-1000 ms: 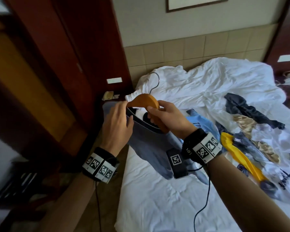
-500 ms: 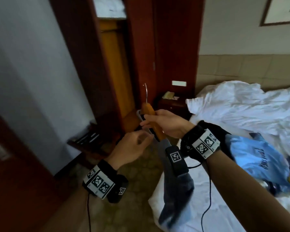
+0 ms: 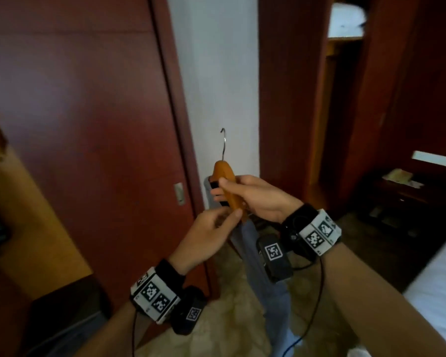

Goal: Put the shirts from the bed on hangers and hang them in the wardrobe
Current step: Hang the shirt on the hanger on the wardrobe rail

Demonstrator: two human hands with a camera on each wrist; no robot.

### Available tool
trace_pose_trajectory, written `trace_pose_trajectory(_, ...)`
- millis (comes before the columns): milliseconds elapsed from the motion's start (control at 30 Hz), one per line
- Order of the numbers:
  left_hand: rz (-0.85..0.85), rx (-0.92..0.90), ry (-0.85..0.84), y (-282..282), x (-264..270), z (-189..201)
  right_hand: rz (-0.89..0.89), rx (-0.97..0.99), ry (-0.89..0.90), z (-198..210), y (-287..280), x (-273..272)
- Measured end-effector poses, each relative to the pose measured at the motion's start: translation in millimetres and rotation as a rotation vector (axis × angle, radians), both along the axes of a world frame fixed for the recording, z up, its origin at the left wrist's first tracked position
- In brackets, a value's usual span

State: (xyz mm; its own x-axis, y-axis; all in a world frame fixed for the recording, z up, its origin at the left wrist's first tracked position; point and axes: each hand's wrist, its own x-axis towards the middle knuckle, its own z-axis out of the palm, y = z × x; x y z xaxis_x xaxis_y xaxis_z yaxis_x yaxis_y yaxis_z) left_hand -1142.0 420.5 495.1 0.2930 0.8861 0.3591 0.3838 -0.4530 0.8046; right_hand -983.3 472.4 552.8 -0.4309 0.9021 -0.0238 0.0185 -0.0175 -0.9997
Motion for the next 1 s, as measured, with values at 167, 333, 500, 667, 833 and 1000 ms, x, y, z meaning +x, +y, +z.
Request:
trace_pose_trajectory(167,0.143,0.012,-0.003,7.5,-118.9,0.8,0.129,0.163,0.008,2.8,31.2,-130.2)
trace_pose_trajectory(333,0.361,0.049,-0.053,19.9,-232.3,2.1,0.386,0.174,0.084,7.0,79.3,-249.9)
trace_pose_trajectory(500,0.543,0.046,-0.012,43.5,-343.4,7.8,0.622,0.189,0.080,4.1,128.7,-383.5)
trace_pose_trajectory(667,0.712,-0.013,0.004,67.3,-456.0,24.2,0.805,0.293,0.042,7.3,174.9,-521.6)
trace_pose_trajectory(833,0.816,-0.039,-0.157,85.9,-556.4,33.9,0.955,0.280,0.070,18.3,199.5,-639.6)
trace_pose_trajectory(1000,0.887,-0.005,-0.263,89.2,-645.1,44.9,1.029,0.275,0.107,25.1,209.5,-747.4)
